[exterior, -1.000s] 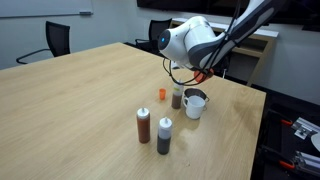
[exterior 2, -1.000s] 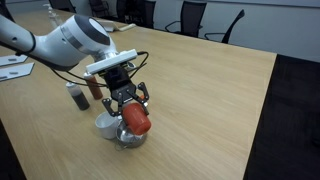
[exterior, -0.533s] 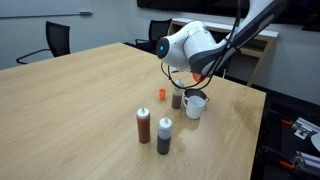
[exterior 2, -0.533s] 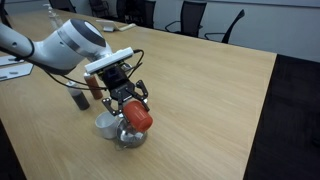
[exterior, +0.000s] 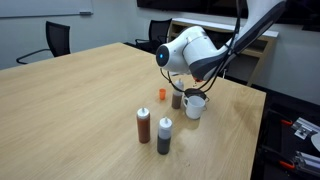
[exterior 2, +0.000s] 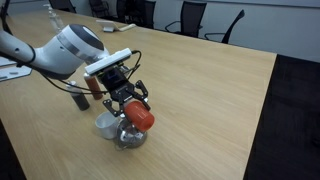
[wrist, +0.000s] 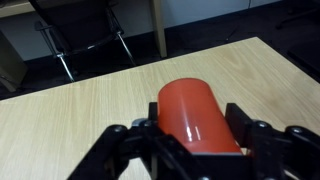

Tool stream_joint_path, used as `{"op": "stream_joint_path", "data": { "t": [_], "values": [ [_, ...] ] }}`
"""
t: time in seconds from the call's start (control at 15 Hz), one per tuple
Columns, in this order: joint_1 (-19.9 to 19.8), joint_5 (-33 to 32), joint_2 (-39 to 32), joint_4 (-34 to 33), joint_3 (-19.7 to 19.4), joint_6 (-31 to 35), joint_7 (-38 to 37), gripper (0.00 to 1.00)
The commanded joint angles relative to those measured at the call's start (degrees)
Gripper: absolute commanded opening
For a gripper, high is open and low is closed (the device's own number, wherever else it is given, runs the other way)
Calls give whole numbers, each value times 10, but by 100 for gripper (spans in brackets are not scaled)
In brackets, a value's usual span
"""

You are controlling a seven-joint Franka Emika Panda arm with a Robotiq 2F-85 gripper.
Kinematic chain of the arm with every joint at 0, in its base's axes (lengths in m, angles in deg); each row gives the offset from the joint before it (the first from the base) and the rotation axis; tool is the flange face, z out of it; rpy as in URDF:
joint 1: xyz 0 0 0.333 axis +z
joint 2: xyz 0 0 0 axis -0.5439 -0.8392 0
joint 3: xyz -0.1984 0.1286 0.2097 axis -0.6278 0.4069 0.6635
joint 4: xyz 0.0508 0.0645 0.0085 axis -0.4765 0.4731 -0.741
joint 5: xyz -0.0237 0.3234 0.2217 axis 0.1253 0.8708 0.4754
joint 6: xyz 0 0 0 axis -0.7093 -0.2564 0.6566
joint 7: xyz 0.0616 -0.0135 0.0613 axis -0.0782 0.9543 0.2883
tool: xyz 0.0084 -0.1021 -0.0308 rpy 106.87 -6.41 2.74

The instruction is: Pick up the orange cup from the table, pour its contents in the silver pot and put the orange cup back on the table.

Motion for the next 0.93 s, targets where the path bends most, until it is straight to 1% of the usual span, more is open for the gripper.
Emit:
{"op": "stream_joint_path", "data": {
  "t": [0.0, 0.6, 0.67, 0.87],
  "values": [
    [0, -22, -4, -4, 7, -20, -4, 43],
    [2, -44, -8, 1, 13, -30, -4, 43],
    [6, -43, -11, -1, 12, -45, -6, 43],
    [-2, -55, -12, 17, 11, -38, -23, 43]
  ]
}}
